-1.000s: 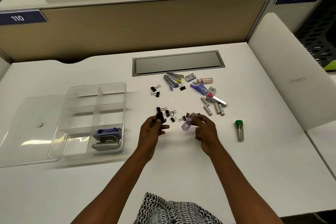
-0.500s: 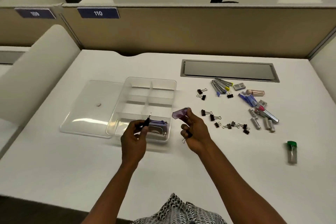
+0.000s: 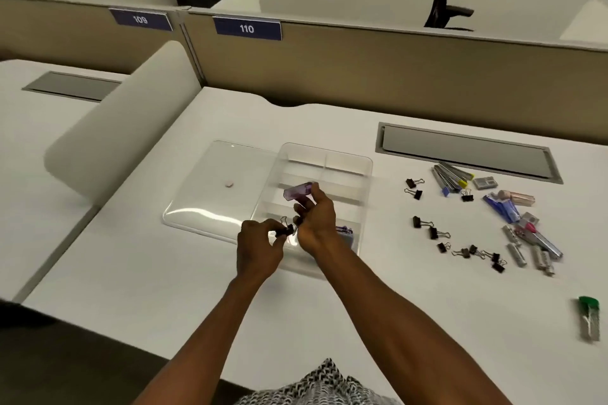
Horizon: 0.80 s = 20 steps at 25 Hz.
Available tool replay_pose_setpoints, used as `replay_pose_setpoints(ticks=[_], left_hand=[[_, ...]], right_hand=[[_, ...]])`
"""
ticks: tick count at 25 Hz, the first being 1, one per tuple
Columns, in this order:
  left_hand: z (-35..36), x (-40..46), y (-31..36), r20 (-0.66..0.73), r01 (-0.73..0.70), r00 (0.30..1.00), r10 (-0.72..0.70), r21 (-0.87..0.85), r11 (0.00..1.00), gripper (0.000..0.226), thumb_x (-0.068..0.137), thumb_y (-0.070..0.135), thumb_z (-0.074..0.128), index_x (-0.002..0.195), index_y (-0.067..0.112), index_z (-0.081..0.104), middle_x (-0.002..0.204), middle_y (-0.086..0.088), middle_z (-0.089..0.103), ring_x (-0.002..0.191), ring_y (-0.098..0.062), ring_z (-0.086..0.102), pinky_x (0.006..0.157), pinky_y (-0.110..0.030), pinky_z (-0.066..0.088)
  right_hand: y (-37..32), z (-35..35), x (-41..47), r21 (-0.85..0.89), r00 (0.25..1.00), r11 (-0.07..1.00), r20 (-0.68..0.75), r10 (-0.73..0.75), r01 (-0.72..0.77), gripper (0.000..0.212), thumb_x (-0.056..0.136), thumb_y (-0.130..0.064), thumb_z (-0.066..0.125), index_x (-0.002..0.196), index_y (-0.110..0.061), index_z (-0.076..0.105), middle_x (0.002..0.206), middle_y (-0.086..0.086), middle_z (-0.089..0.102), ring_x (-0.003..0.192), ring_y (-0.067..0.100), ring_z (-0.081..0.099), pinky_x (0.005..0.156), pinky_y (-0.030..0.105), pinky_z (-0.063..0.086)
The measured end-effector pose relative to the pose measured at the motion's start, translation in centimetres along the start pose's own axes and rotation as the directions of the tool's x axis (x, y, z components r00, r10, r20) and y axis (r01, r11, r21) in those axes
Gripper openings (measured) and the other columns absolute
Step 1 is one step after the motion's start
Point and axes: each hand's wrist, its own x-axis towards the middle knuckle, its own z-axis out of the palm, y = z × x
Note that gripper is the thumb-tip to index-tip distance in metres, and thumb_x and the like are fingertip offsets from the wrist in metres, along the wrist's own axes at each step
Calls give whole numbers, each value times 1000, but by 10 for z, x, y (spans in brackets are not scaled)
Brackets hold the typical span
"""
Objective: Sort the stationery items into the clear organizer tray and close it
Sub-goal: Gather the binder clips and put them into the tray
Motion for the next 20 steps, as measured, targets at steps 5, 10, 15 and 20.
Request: replay_pose_setpoints(ticks=[5,10,15,20], left_hand=[[4,4,-5,-36,-55,998,56,22,998,13,80,27,74,92,30,71,91,15,67,113,-17,52,89,-26,28],[7,9,-11,4,-63,998,63,45,997,13,85,34,69,97,28,72,98,11,72,109,-14,55,89,-25,25],[5,12,-12,40,-104,994,102,57,993,18,86,33,67,103,29,72,98,11,72,106,-14,58,89,-29,30],[-2,17,-15,24,-67,997,68,-44,997,25,80,7,64,97,20,77,102,-1,72,105,-21,61,95,-31,41]], right_hand=[[23,0,12,-91,997,993,-21,-71,69,19,98,-43,49,101,-30,63,95,1,70,85,14,59,73,34,36],[32,-3,14,-98,998,993,3,-63,63,23,101,-43,46,105,-29,63,107,11,73,97,23,60,77,32,43],[35,-5,18,-145,997,986,29,-77,80,23,103,-41,42,105,-28,61,105,9,75,111,27,61,92,37,40],[35,-4,21,-171,981,966,10,-194,193,20,106,-29,41,113,-18,56,100,14,73,96,30,71,90,37,55]])
